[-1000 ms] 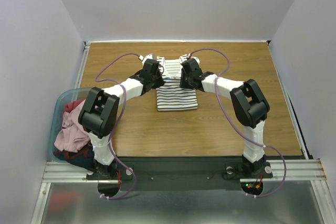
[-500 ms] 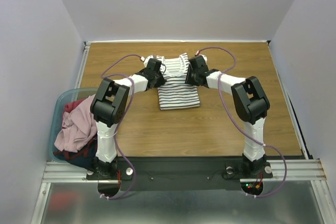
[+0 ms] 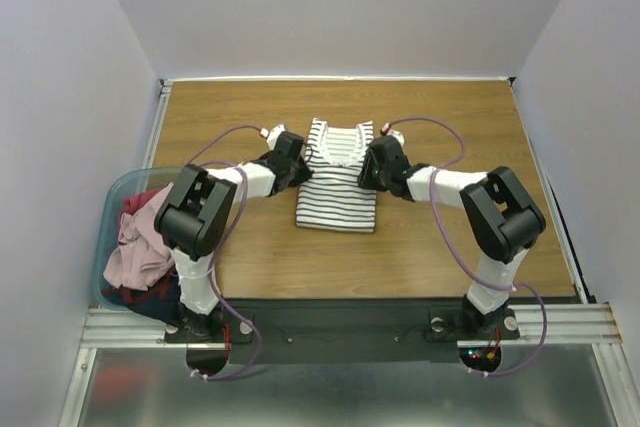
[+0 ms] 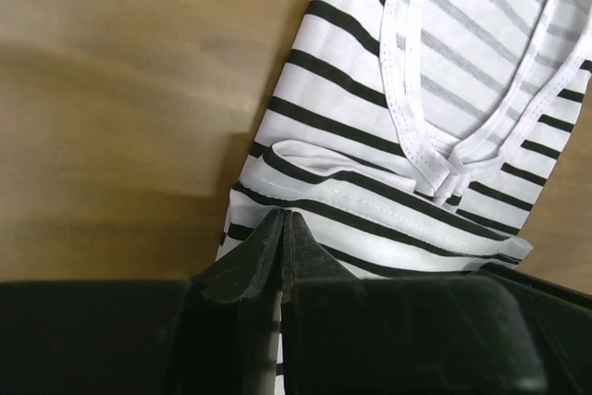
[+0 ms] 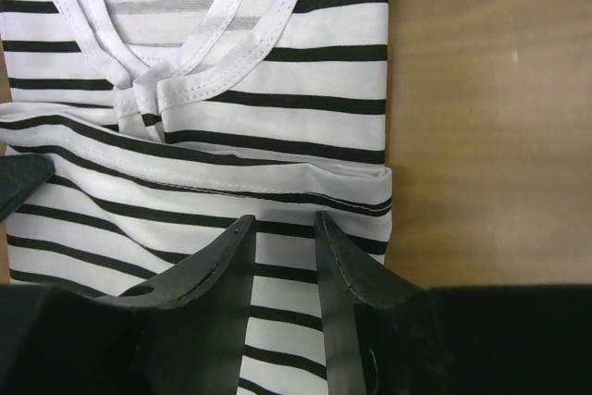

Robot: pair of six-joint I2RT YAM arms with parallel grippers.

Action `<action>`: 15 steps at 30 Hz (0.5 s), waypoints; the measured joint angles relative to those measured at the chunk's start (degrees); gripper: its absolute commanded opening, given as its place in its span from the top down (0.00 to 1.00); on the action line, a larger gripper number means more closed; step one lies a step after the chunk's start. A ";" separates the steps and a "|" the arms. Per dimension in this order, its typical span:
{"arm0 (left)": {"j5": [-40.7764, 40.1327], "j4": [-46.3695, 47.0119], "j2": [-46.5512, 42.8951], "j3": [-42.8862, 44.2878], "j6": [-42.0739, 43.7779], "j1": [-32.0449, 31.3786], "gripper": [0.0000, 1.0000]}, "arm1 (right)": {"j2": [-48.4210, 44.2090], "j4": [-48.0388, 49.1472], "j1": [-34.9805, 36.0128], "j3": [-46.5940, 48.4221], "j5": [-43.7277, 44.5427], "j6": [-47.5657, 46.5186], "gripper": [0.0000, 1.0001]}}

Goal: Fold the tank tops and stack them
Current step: Fold the tank top

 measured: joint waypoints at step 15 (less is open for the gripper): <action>-3.98 -2.45 -26.16 -23.69 -5.64 -11.50 0.65 | -28.00 -2.97 7.45 -27.32 0.59 6.03 0.52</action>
